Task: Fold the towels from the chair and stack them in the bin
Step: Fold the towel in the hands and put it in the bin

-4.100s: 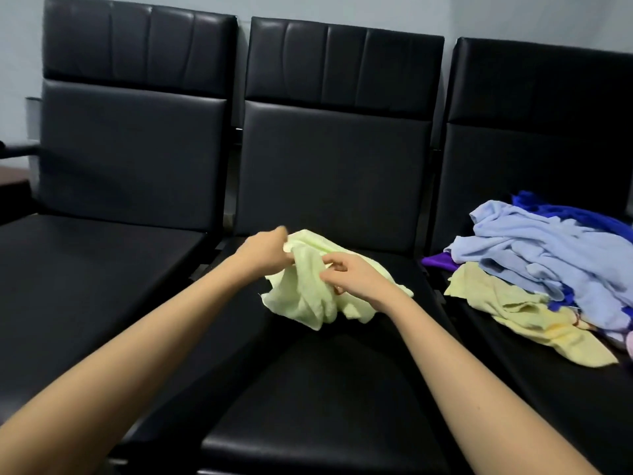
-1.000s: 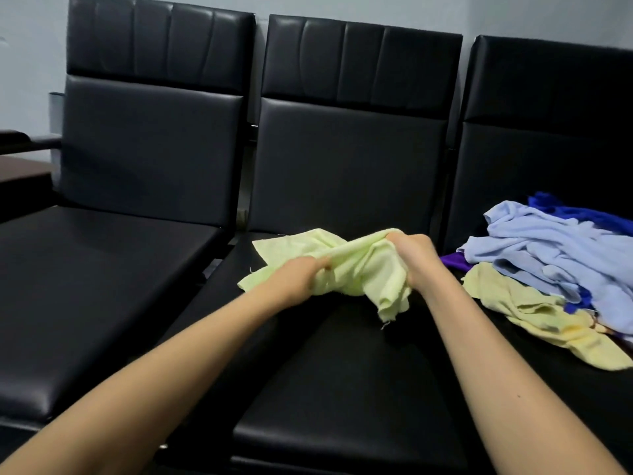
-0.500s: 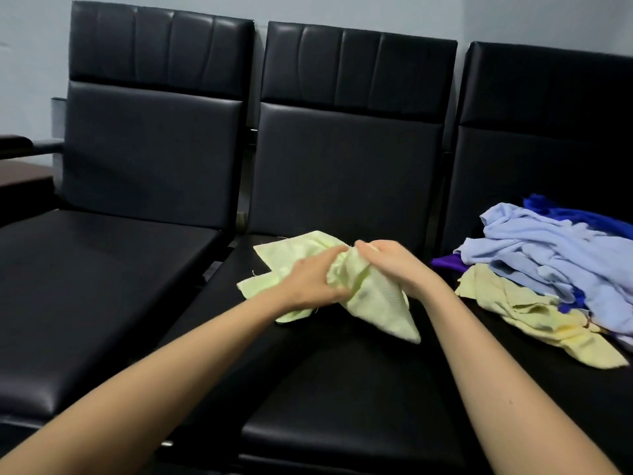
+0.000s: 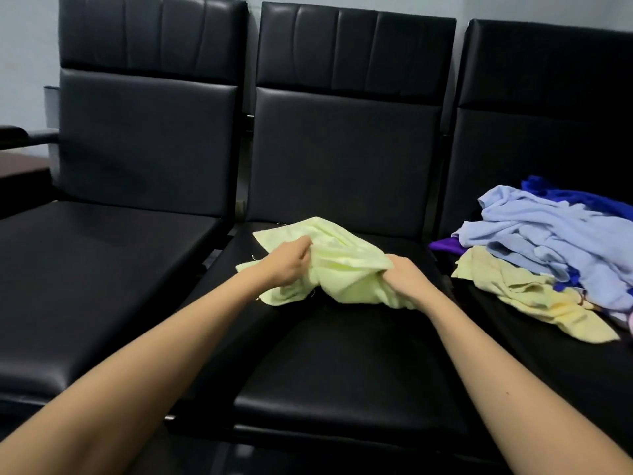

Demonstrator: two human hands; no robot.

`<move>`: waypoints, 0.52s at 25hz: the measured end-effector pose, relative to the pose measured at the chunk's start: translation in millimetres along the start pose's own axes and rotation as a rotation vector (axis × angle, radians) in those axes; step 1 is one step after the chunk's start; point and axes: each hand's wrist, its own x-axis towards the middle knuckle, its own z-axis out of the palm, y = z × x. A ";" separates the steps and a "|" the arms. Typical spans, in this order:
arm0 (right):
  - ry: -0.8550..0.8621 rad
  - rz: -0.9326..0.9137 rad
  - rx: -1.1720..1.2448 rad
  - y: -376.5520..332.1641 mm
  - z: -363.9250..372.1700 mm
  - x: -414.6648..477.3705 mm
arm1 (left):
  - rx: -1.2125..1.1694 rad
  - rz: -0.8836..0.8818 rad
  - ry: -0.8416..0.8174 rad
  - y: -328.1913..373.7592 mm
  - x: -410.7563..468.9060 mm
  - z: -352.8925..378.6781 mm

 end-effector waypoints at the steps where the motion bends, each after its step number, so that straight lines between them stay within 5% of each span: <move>1: 0.002 -0.002 0.222 -3.9 -2.2 -6.1 | 0.002 -0.036 -0.105 -0.3 -3.5 -2.6; 3: -0.073 -0.001 0.399 -4.0 -11.4 -13.4 | 0.023 -0.102 -0.486 0.5 -11.2 -12.4; 5: -0.155 -0.017 0.269 4.3 -24.8 -11.5 | -0.091 -0.176 -0.843 3.8 -15.8 -25.4; 6: -0.183 -0.022 0.171 8.1 -33.9 -9.8 | -0.164 -0.184 -0.870 5.1 -15.8 -31.4; 10: -0.272 -0.081 -0.197 0.8 -58.7 8.6 | -0.367 -0.139 -0.463 -8.5 6.0 -50.2; 13: -0.376 -0.134 -0.206 -21.9 -59.5 34.9 | -0.591 -0.184 -0.390 -25.5 26.6 -54.9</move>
